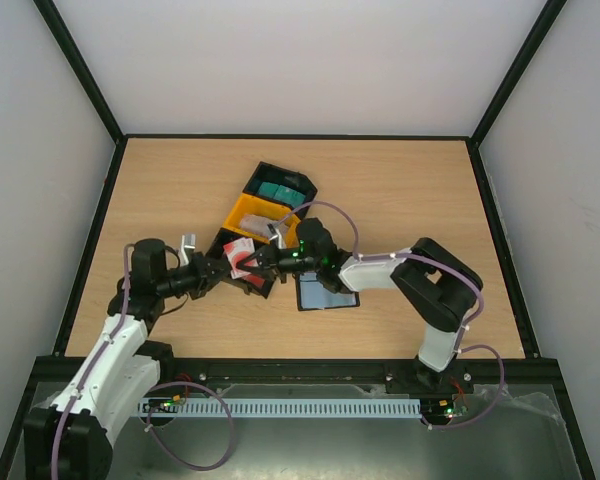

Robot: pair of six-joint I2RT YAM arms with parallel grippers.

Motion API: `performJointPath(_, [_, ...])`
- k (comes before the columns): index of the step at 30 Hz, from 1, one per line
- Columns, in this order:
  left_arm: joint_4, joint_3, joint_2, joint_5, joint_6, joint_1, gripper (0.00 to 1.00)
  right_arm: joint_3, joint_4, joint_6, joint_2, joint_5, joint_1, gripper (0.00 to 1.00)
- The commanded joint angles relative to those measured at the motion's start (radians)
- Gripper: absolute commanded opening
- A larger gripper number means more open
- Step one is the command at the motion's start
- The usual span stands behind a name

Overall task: Put the credit cards into the card holder
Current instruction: Place the credit card in the storage box.

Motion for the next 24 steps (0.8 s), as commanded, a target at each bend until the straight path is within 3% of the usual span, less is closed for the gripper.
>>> performJointPath(1, [0.012, -0.051, -0.016, 0.002, -0.033, 0.016, 0.02, 0.071, -0.127, -0.061, 0.073, -0.041, 0.038, 0.06])
performJointPath(10, [0.011, -0.023, 0.14, -0.011, 0.08, 0.064, 0.02, 0.213, -0.419, -0.19, 0.136, 0.051, 0.035, 0.12])
performJointPath(17, [-0.097, 0.013, 0.16, -0.053, 0.174, 0.1, 0.02, 0.19, -0.474, -0.196, 0.111, 0.124, 0.022, 0.38])
performJointPath(24, [-0.143, 0.028, 0.153, -0.059, 0.202, 0.123, 0.02, 0.197, -0.518, -0.226, 0.074, 0.177, 0.014, 0.5])
